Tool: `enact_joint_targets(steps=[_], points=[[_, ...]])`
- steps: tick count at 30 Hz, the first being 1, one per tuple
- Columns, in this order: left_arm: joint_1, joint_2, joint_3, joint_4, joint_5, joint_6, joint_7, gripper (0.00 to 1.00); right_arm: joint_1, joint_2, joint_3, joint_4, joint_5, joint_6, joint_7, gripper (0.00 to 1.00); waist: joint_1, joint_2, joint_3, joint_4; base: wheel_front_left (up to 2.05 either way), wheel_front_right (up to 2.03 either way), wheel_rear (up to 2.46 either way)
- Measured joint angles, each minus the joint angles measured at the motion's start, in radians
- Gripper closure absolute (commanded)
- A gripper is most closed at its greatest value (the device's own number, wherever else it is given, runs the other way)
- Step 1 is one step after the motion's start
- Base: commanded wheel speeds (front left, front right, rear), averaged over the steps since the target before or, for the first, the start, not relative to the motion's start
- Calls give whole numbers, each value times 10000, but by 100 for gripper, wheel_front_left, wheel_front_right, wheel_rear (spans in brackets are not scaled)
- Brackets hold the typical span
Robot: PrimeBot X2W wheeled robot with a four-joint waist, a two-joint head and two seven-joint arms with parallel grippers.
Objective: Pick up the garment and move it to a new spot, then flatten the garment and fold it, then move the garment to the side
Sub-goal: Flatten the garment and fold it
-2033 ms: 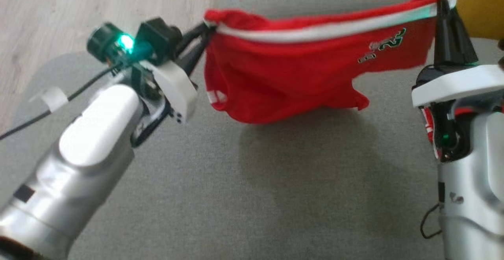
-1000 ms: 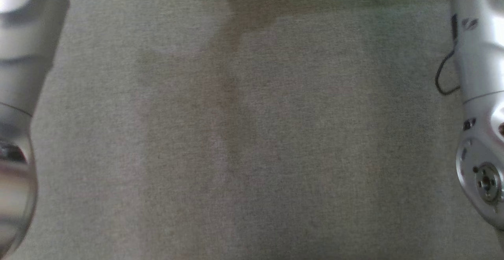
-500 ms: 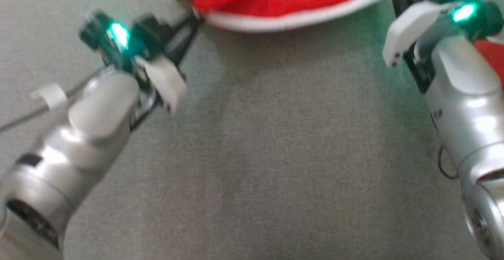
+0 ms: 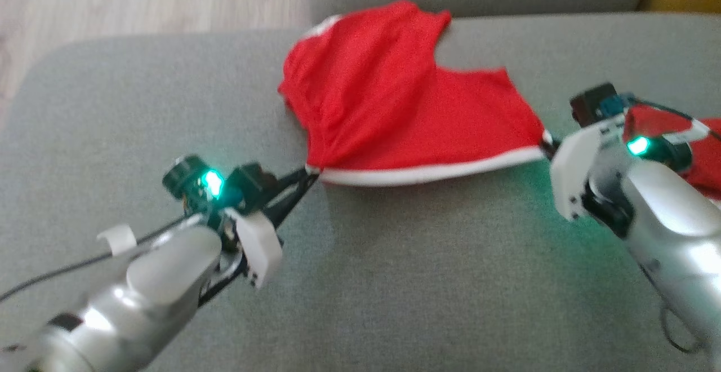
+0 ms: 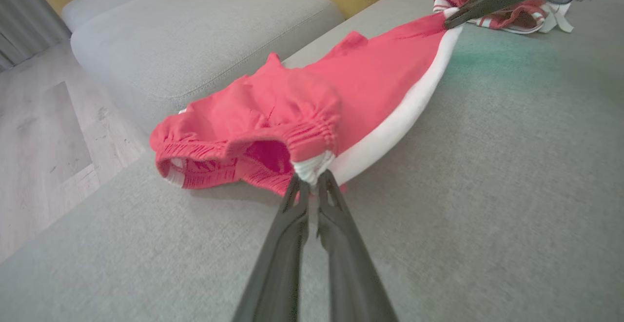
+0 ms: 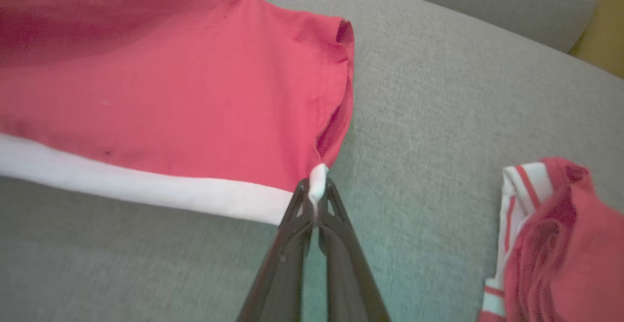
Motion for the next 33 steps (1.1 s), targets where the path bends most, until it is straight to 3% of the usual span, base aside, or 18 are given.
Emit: enact_joint_targets(steps=[7, 13, 20, 27, 33], points=[[960, 364, -52, -976, -238, 410, 353, 100, 1068, -2309, 1281, -2982, 2500, 0, 1776, 100, 0, 0, -954, 28, 0, 0, 0], [2080, 932, -127, -2669, -468, 1049, 1106, 100, 2326, -3588, 1436, -4821, 3716, 0, 3317, 100, 0, 0, -1583, 35, 0, 0, 0], [2911, 1592, -194, -4665, -803, 1877, 1852, 100, 3621, -4550, 673, -6640, 4286, 0, 4493, 100, 1, 0, -1695, 64, 0, 0, 0], [2906, 1743, 146, -5317, -805, 2568, 1829, 100, 3941, -4523, -1108, -7563, 3423, 0, 4004, 100, 3, 0, -1200, 169, 0, 0, 0], [2127, 1425, 694, -4945, -913, 2838, 1818, 100, 2901, -3336, -2493, -7515, 1804, 0, 3317, 100, 4, 0, -363, 394, 0, 0, 0]])
